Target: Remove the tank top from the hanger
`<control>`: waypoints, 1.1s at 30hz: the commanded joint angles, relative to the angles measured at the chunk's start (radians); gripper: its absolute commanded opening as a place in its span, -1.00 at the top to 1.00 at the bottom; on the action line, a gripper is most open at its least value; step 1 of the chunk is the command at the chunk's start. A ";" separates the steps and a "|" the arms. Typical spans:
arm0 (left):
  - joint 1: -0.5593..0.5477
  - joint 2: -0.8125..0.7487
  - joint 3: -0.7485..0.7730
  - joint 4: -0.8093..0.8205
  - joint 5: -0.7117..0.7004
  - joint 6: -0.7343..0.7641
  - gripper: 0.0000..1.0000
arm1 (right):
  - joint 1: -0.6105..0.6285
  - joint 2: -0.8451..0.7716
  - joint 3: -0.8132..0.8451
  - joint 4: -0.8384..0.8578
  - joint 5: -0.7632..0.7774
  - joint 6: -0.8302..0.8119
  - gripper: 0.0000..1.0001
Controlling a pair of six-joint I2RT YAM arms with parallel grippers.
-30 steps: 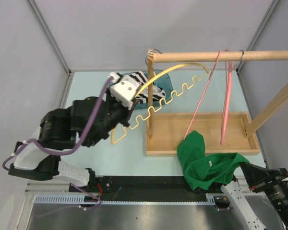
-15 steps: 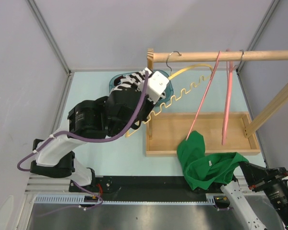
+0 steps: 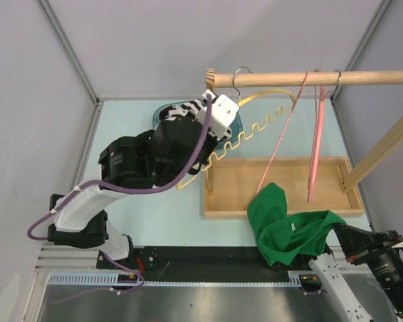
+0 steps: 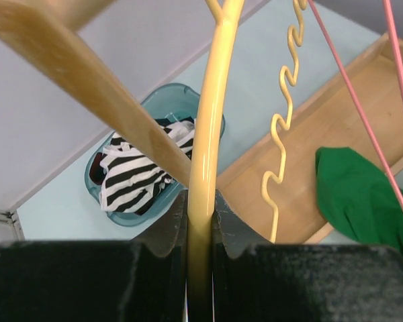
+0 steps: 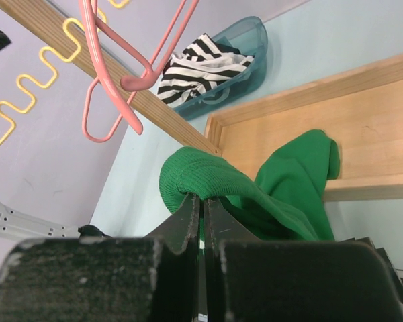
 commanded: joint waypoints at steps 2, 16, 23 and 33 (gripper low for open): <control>0.005 0.008 -0.015 0.025 0.014 0.003 1.00 | 0.007 -0.005 -0.012 0.088 -0.017 -0.005 1.00; 0.051 -0.147 -0.130 0.050 0.296 -0.049 -0.24 | -0.018 0.004 -0.090 0.233 -0.286 -0.054 1.00; 0.058 -0.285 -0.186 0.129 0.538 -0.018 -0.75 | -0.104 0.047 -0.078 0.285 -0.563 -0.114 1.00; 0.056 -0.797 -0.960 0.642 1.036 -0.055 -0.95 | -0.286 0.154 -0.011 0.571 -0.985 0.043 1.00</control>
